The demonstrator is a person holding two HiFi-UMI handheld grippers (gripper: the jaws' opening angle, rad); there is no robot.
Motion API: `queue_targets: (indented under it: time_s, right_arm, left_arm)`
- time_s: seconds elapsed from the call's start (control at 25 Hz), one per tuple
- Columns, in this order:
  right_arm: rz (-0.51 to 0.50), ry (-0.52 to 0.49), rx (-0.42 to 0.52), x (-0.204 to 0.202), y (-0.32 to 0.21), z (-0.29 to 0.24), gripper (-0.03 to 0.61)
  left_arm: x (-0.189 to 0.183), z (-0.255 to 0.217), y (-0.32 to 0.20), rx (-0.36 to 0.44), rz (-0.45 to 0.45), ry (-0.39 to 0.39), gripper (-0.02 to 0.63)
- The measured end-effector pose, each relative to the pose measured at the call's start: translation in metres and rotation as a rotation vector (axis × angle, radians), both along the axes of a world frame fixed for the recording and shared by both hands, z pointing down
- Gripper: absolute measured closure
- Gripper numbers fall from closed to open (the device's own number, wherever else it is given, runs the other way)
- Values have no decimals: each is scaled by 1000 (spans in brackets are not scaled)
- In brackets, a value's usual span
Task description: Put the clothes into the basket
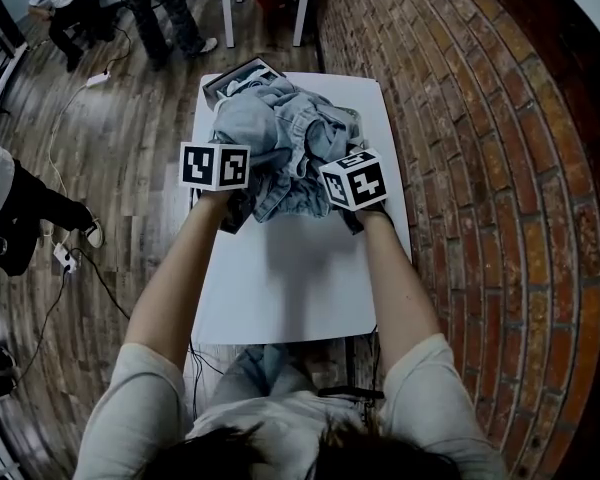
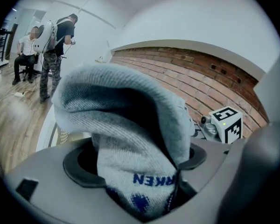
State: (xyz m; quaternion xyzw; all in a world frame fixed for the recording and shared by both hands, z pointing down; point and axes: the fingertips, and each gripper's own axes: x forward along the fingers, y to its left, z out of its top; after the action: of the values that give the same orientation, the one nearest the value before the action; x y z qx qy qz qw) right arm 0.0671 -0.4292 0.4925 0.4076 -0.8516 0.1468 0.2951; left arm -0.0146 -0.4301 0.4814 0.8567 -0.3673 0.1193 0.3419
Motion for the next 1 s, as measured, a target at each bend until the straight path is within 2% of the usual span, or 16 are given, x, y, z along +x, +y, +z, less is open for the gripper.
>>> queue_targets:
  time_s: [0.44, 0.68, 0.84, 1.0]
  right_arm:
    - [54, -3, -68, 7, -7, 22, 442]
    - [80, -21, -108, 13, -7, 35, 375]
    - [115, -29, -106, 18, -9, 36, 348]
    - [164, -51, -98, 24, -9, 32, 333]
  left_arm:
    - [-6, 20, -11, -96, -52, -32, 192]
    - [-10, 31, -15, -148, -69, -62, 176]
    - [-21, 32, -19, -146, -116, -119, 163]
    - [-30, 22, -20, -83, -143, -202, 156]
